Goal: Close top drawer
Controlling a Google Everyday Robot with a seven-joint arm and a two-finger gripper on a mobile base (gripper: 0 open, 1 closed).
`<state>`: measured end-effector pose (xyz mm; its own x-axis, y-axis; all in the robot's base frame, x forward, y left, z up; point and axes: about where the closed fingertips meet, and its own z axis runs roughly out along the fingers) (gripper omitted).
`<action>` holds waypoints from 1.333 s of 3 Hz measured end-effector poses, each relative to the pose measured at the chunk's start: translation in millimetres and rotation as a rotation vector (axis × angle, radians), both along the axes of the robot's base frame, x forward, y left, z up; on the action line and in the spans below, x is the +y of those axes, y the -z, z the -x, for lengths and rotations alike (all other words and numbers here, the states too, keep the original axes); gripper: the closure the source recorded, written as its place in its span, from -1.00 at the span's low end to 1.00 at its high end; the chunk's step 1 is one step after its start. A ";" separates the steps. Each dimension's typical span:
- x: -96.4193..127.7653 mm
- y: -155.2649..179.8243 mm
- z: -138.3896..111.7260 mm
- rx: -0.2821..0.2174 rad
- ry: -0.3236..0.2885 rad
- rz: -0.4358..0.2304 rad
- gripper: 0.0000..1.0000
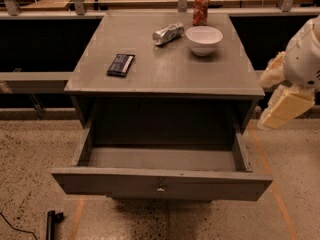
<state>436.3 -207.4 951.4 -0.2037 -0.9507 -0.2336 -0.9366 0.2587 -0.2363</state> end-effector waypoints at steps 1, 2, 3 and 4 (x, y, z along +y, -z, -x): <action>9.8 51.9 7.2 0.022 -0.009 -0.049 0.28; 16.2 109.2 15.0 0.032 -0.006 -0.094 0.74; 30.2 161.9 16.8 0.027 -0.021 -0.121 1.00; 32.5 168.4 12.6 0.002 -0.016 -0.124 1.00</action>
Offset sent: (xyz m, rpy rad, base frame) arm -0.0222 0.0226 -0.1856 0.1525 0.0484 -0.0019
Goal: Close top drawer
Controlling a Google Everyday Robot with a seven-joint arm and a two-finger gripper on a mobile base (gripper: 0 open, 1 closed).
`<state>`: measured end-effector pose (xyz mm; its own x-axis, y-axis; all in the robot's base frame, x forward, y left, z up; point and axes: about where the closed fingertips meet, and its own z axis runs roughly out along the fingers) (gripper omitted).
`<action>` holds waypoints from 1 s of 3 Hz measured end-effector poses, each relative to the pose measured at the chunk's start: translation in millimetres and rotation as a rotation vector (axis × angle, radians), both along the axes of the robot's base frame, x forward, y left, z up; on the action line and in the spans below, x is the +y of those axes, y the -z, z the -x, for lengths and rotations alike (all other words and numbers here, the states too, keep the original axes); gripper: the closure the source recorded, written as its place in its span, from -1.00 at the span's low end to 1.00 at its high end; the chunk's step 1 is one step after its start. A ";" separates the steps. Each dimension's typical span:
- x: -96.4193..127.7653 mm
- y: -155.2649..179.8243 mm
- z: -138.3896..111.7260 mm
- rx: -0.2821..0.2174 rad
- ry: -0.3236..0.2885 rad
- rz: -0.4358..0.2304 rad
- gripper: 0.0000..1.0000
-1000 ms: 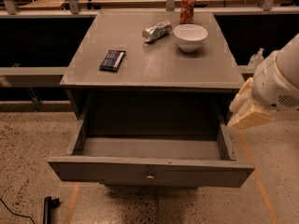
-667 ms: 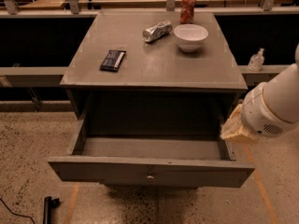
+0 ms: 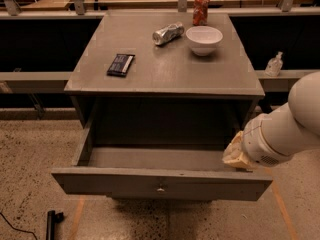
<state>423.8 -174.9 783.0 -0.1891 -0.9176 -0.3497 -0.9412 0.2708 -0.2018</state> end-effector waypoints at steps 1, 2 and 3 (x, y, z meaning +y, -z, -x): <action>3.1 6.7 7.8 0.000 -0.001 -0.023 1.00; 15.0 25.2 21.2 -0.019 -0.018 -0.088 1.00; 27.7 37.5 33.4 -0.059 -0.057 -0.135 1.00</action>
Offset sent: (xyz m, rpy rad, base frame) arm -0.0400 0.0325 -0.0518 0.1956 -0.0513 0.0511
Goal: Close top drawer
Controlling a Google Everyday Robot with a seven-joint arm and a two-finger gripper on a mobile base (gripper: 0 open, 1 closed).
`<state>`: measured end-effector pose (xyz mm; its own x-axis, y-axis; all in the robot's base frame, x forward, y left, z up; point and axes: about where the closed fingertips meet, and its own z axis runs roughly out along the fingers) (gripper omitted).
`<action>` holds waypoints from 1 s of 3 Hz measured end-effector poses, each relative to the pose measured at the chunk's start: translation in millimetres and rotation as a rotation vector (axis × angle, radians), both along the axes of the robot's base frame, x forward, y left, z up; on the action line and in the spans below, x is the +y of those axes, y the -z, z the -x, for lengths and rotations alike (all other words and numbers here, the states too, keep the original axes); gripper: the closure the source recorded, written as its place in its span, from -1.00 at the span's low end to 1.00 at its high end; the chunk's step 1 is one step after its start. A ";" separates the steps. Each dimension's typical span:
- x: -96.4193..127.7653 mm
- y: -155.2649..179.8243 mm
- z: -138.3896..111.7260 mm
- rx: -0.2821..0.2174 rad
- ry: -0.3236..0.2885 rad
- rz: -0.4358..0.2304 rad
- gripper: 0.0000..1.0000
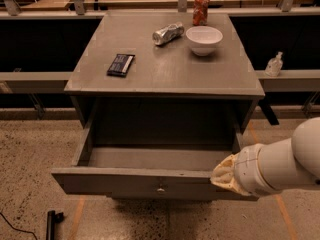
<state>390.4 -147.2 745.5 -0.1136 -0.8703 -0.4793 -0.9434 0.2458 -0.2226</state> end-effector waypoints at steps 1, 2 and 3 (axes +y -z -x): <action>10.4 19.3 10.8 -0.026 -0.025 0.006 1.00; 19.0 41.9 15.6 -0.059 -0.032 0.054 1.00; 25.6 57.9 13.1 -0.102 -0.032 0.062 1.00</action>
Offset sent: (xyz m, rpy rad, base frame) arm -0.0184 0.0256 -0.0718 -0.1165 -0.1035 0.0257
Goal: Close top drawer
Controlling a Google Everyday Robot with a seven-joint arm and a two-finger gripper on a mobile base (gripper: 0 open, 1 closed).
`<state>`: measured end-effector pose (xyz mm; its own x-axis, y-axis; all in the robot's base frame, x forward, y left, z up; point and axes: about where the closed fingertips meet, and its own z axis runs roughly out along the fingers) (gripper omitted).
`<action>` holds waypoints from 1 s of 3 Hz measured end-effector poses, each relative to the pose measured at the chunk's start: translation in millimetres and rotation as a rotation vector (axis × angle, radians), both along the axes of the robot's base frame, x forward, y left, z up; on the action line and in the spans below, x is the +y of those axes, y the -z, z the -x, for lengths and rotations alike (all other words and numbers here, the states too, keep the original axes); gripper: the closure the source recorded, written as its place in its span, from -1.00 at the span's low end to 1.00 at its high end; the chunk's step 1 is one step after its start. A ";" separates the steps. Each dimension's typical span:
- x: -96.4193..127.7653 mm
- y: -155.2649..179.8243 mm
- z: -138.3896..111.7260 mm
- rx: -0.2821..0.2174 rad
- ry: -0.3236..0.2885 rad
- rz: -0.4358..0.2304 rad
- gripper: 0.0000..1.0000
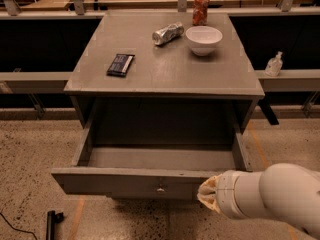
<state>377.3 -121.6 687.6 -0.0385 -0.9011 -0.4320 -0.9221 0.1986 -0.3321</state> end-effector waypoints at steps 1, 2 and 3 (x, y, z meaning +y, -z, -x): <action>8.1 9.7 -10.8 -0.084 0.000 0.010 1.00; 12.5 11.6 -25.4 -0.155 0.002 0.028 1.00; 13.4 13.4 -46.7 -0.203 0.003 0.034 1.00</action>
Offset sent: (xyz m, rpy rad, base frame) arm 0.0457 0.0201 -0.0187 -0.0483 -0.2396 -0.0073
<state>423.9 -108.2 674.3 0.0435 -0.9153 -0.4004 -0.8351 0.1866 -0.5174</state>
